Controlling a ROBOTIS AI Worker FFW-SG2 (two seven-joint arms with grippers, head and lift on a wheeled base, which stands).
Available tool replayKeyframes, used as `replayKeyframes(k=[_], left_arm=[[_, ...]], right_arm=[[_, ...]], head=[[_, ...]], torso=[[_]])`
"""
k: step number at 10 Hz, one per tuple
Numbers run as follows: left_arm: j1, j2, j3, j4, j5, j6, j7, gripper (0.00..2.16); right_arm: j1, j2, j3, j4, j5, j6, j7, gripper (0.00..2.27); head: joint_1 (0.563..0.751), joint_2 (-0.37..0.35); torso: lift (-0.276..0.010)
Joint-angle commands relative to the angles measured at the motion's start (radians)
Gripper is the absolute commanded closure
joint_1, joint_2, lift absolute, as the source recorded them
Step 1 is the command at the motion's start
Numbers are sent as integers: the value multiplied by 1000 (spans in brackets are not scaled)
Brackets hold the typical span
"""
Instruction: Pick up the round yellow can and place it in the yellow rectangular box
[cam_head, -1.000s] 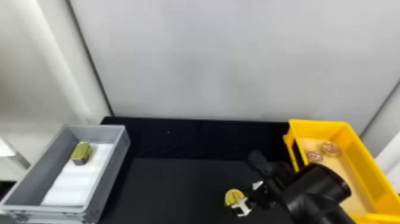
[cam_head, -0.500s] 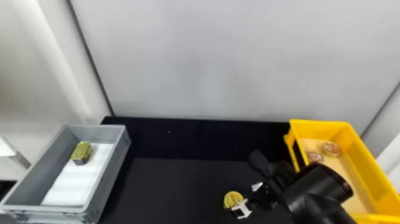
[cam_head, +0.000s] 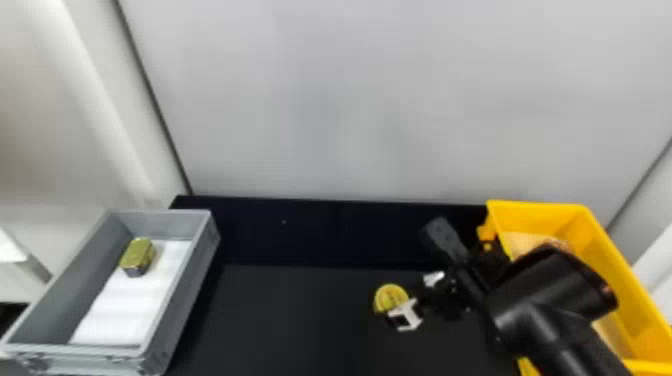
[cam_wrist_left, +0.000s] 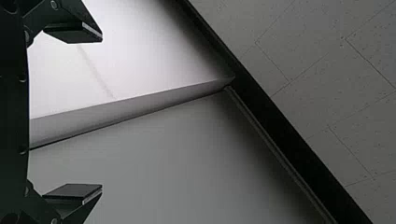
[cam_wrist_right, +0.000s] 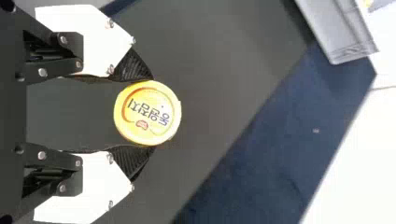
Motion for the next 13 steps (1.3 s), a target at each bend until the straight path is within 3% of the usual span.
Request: replayKeyframes(k=[1, 5, 9, 13], left_arm=[[-3, 11, -3, -4, 0, 10, 0, 142], [-6, 20, -4, -5, 0, 21, -2, 140], [-15, 25, -10, -7, 0, 28, -5, 140], [-23, 32, -17, -8, 0, 36, -8, 140]], right_arm=[[-28, -21, -43, -81, 5, 14, -1, 674], [-56, -60, -239, -141, 105, 16, -4, 674], [-57, -111, -376, -149, 185, 8, -4, 710], [-19, -120, -476, -129, 236, 13, -9, 717]], head=[[663, 54], [663, 54], [663, 54], [663, 54]], torso=[[-9], [-9], [-9], [-9]])
